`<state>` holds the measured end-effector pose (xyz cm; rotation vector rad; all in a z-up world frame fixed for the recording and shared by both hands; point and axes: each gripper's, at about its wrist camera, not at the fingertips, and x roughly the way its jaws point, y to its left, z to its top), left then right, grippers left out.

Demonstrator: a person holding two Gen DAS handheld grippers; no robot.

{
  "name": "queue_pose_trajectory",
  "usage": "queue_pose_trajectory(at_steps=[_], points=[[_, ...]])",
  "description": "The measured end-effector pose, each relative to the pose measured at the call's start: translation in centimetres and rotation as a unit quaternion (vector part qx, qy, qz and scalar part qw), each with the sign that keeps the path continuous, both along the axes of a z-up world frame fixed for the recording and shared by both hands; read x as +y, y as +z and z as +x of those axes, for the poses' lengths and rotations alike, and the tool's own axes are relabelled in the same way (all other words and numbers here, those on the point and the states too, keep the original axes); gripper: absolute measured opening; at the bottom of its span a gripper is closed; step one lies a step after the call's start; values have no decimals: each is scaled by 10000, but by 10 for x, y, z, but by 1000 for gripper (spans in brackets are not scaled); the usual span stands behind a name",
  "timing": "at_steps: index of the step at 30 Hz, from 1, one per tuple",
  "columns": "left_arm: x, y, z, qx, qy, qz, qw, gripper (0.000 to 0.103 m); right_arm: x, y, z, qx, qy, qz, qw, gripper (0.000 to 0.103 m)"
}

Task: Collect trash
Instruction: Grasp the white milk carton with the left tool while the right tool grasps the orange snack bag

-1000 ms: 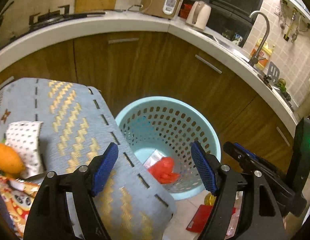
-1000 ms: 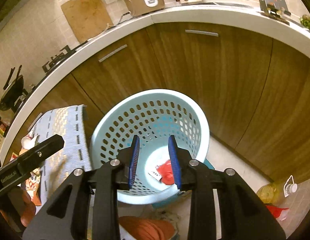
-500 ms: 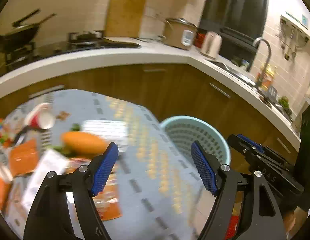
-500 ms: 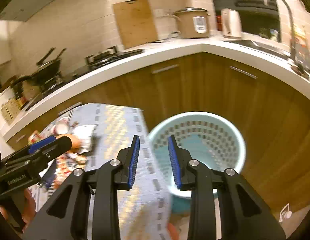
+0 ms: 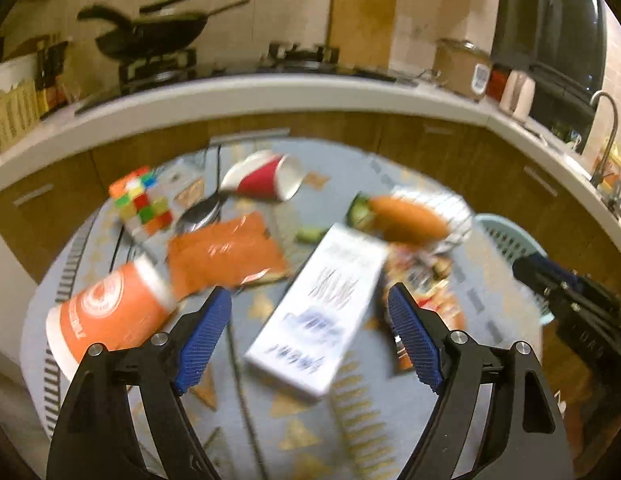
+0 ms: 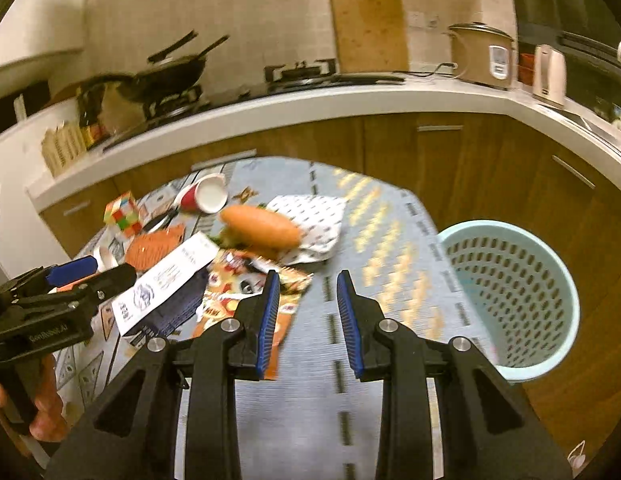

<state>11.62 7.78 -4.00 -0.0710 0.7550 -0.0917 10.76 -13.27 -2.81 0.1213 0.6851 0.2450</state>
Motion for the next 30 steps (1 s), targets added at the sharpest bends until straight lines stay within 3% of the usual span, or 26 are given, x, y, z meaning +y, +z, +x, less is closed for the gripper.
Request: queue_pose_trajectory(at_steps=[8,11,14,22,23,24,25,27,28,30], points=[[-2,-32,25,524,-427,210,9975,80,21,-12,4,132,171,-110,9997,27],[-8,-37,31,636,-429,282,9967,67,26,-13,1,148,245,-167,9995,27],[-11,-38,23,651,-239,432,9967,57,29,-14,-2,158,302,-195,9992,27],[-3,-39,-26,795,742,310,9936,56,26,-20,-4,420,490,7,9979,28],[-3,-39,-31,792,782,329,9932,57,25,-22,-3,514,510,55,9974,39],[-4,-39,-33,806,791,352,9930,58,23,-25,-2,598,507,111,9969,57],[-4,-40,-35,859,763,347,9928,59,22,-26,-1,631,484,150,9967,62],[-5,-40,-35,905,675,295,9932,71,20,-29,3,686,484,207,9963,63],[-6,-39,-34,850,641,338,9937,73,20,-30,7,755,525,197,9956,64],[-8,-39,-29,820,628,496,9934,74,24,-33,15,907,600,115,9940,80]])
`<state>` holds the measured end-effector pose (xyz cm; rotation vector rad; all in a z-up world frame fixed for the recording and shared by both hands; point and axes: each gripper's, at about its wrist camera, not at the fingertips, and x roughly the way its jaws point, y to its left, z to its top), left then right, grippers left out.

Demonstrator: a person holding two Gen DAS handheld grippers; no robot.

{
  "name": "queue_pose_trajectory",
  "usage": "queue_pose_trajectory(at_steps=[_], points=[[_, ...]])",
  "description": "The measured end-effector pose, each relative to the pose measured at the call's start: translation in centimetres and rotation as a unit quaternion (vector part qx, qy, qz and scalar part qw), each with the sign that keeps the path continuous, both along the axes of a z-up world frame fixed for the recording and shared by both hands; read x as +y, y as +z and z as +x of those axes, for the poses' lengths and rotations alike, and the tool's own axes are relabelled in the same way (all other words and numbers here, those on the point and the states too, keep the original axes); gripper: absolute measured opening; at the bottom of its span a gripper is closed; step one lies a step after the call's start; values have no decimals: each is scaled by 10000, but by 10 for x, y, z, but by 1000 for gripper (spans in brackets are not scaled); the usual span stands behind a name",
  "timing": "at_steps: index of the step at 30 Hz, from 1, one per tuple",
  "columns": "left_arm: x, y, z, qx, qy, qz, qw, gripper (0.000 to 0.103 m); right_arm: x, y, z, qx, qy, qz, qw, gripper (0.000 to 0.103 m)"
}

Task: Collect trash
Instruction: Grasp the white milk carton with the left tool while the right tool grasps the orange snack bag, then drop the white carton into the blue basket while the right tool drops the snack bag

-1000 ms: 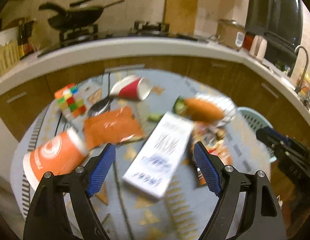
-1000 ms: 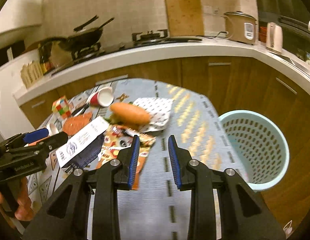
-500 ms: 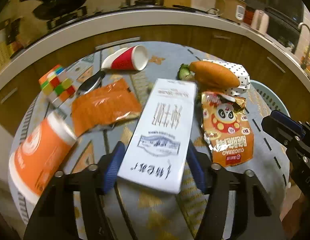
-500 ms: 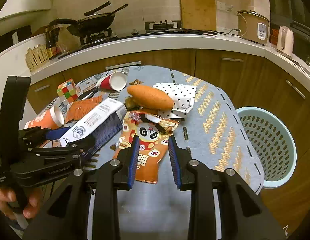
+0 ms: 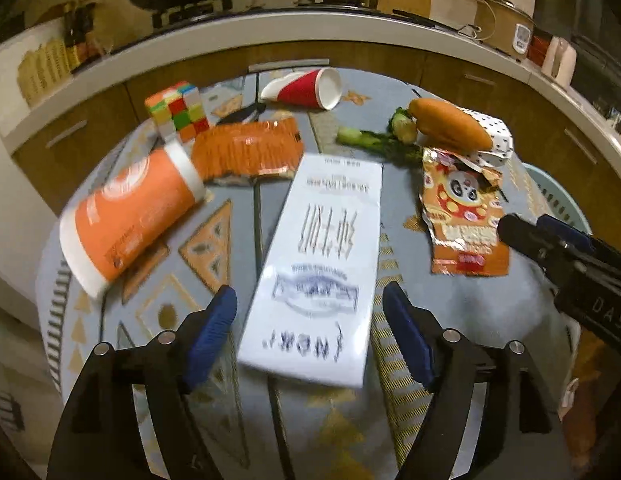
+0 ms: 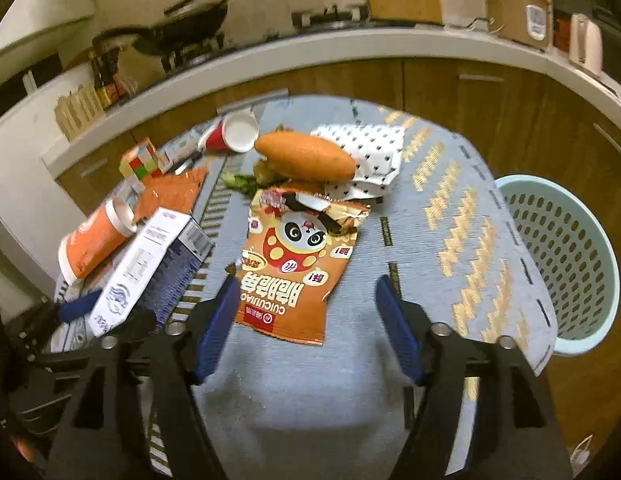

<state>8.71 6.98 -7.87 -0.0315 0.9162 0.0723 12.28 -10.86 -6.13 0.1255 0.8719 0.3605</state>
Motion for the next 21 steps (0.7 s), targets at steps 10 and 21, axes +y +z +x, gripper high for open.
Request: queue_pose_trajectory(at_steps=[10,21], points=[[2,-12,20,36,-74,1,10000,59,29,-20,31,557,124,-393,9976,89],[20,-13,14,-233,257,-452,9984,57,59,-22,33,262,152,-1159,9928,68]])
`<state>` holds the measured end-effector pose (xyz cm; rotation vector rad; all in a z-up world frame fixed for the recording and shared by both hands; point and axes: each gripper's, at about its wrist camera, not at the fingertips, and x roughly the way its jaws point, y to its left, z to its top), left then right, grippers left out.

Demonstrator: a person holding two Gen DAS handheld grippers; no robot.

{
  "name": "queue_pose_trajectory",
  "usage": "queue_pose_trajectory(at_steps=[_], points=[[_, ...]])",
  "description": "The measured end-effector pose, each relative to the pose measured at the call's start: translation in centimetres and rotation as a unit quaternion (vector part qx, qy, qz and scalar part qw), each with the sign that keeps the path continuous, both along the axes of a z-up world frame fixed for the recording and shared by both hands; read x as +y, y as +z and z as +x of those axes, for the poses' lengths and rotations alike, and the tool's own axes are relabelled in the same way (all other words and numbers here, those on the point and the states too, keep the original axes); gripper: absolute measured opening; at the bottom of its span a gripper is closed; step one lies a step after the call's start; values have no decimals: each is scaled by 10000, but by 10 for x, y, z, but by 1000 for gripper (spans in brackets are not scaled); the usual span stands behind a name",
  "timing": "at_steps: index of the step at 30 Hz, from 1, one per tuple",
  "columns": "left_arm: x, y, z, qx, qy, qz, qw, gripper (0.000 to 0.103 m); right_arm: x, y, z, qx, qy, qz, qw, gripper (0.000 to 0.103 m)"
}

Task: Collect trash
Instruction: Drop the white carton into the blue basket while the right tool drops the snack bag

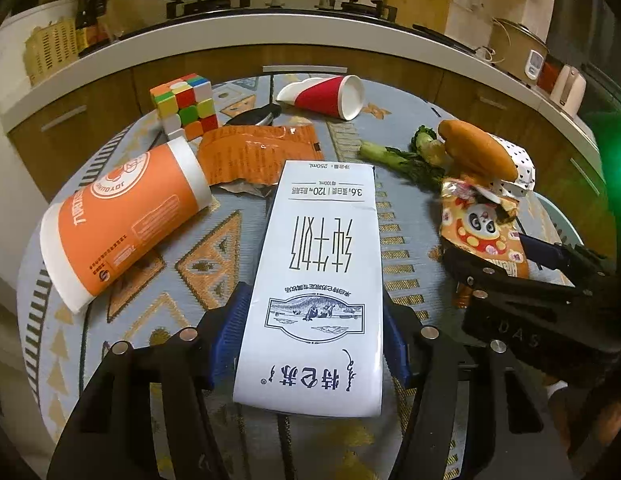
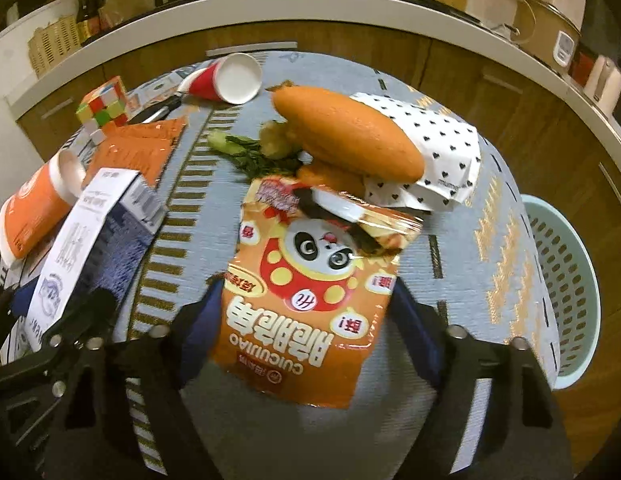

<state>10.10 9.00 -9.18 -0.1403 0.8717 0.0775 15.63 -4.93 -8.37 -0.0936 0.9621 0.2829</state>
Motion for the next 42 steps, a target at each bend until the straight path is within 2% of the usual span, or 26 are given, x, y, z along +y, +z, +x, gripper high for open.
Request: queue_pose_trajectory(at_steps=[2,3,6,14,24,29,35,42], points=[[0,0,0,-7,16,-22,10000,57,-1,2,-3,-60,24,41,10000,62],[1,1,0,-9,20,-40,10000,57,-3,4,-6,-103,30,94,9999,54],[2,2,-4,-31,29,-127,9999,57,-11,9,-10,-177,14,308,9994,40],[-9,14,-14,-317,-127,-214,9992,57,-23,14,-23,-225,49,690,9974,21],[-34,49,-23,-794,-425,-182,9958,57,-74,53,-36,-636,-400,1169,9903,20],[-60,70,-17,-976,-734,-238,9922,57,-118,81,-44,-985,-759,1309,9836,20],[-107,94,-1,-1171,-1186,-250,9857,57,-178,107,-46,-1324,-1314,1319,9736,20],[-172,109,25,-1270,-1746,-240,9761,57,-249,108,-35,-1380,-2037,1238,9613,20]])
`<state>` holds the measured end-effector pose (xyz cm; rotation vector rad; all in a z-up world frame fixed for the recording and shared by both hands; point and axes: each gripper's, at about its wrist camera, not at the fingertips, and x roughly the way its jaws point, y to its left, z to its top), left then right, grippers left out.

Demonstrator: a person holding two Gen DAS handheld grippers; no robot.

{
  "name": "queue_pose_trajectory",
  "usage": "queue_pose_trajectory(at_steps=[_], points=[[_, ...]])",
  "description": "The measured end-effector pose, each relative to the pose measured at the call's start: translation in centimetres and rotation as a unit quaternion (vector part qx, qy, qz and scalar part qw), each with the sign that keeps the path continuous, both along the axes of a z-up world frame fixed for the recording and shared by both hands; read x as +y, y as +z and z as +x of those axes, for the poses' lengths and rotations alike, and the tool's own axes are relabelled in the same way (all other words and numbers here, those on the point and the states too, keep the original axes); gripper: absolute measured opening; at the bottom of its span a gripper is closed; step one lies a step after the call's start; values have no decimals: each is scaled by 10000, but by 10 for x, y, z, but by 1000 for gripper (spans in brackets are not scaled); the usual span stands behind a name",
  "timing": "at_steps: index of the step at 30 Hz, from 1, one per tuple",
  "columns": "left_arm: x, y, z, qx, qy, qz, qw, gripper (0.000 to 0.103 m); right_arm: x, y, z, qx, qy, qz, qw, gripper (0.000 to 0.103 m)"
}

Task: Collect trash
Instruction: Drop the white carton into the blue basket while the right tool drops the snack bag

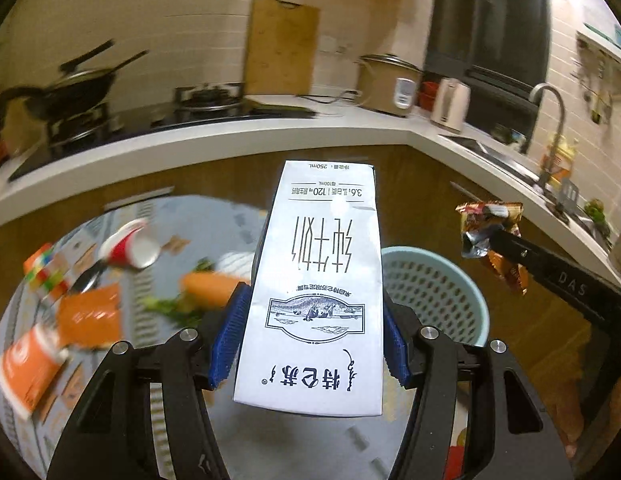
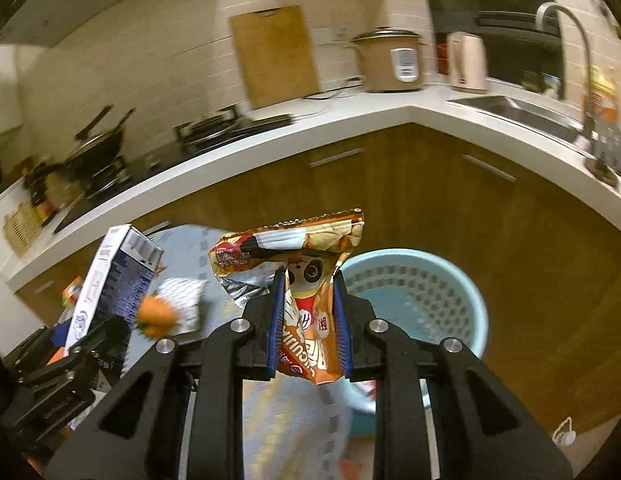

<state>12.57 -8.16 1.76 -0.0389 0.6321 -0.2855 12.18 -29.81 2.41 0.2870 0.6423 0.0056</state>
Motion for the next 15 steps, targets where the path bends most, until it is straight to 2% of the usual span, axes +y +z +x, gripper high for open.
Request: queue_pose_trajectory(at_steps=[7,15], points=[[-61,-10,35,171,-484,-44,9987,57,-55,-25,15,268,-490,131,9984,20],[-106,-50,75,637,-863,-108,9942,57,-95,-71,38,797,-833,297,9929,20]])
